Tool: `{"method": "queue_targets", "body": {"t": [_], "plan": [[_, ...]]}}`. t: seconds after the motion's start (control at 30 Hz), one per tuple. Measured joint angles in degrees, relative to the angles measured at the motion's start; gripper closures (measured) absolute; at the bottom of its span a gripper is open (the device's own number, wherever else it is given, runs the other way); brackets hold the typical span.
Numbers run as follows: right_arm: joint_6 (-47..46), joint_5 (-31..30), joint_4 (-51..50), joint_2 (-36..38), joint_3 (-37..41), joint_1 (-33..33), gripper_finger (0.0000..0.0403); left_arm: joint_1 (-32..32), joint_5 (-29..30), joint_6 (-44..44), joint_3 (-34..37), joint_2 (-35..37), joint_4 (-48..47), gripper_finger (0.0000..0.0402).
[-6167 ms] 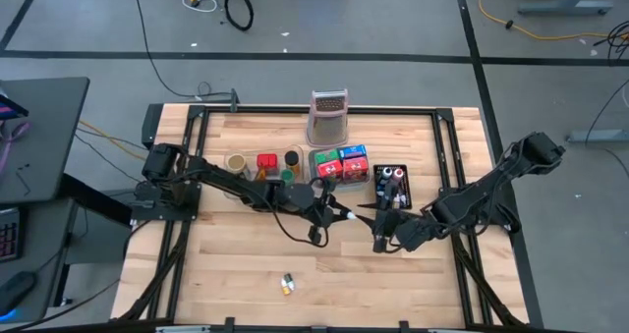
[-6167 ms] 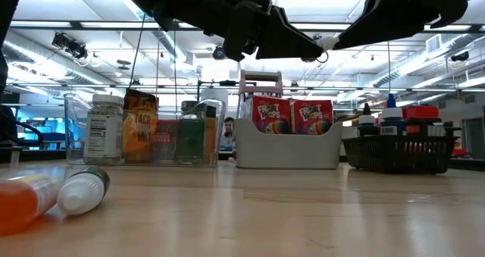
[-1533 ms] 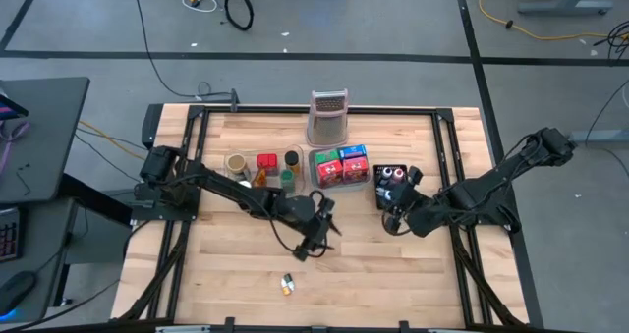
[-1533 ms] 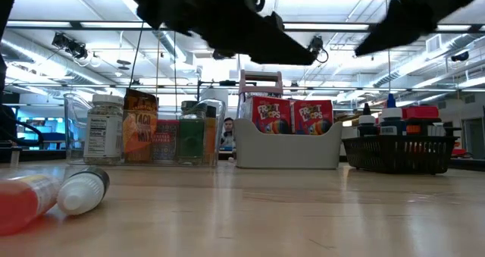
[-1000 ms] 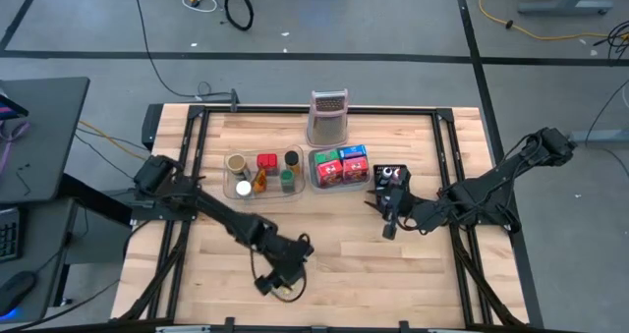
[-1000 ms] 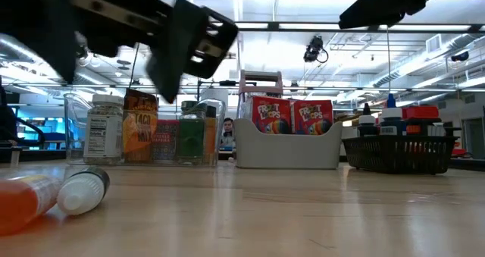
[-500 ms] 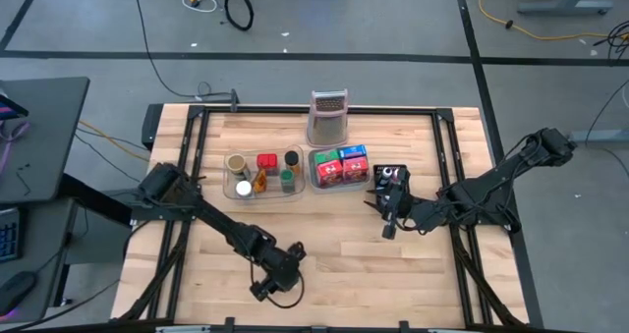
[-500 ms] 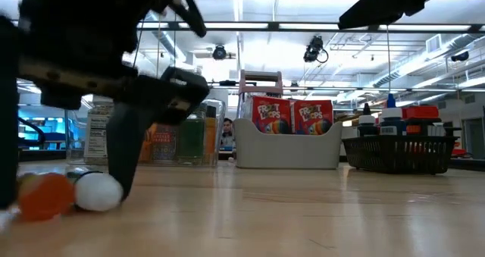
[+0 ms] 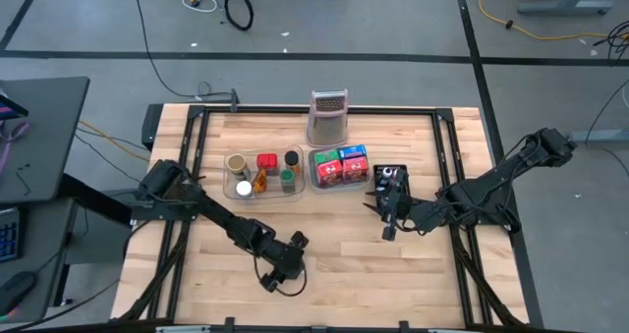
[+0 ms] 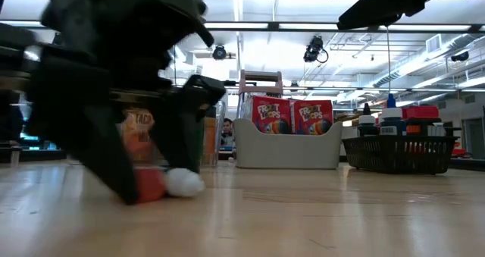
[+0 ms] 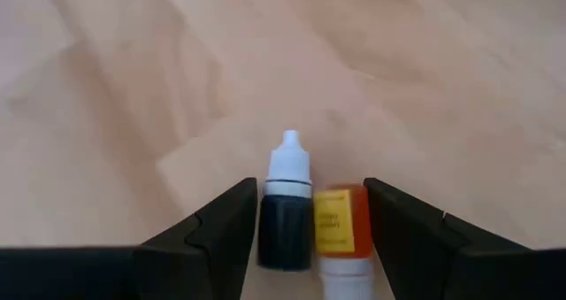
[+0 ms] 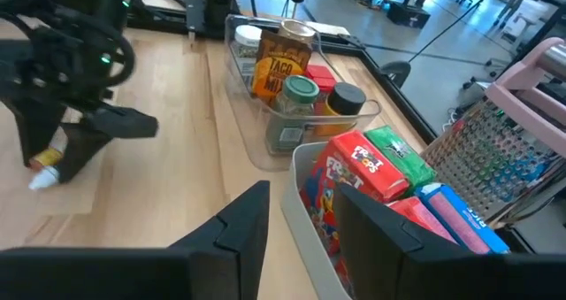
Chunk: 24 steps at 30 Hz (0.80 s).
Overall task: Pick & Place Kitchen Items
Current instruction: Put the small orange food coloring bottle into the black basket
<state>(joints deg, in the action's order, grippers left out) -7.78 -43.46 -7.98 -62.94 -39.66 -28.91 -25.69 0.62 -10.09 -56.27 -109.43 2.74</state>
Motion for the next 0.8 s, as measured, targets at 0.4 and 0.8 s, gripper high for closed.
{"method": "queue_targets", "body": {"t": [0.4,0.8], "plan": [[-0.73,0.02,0.03,0.00,0.00,0.00,0.0266,7.31,3.74,2.40,0.06,-0.10,1.38,0.0187],[-0.73,0.06,0.05,0.00,0.02,0.00,0.0266,12.47,3.64,5.23,0.06,-0.13,1.02,0.0187]]}}
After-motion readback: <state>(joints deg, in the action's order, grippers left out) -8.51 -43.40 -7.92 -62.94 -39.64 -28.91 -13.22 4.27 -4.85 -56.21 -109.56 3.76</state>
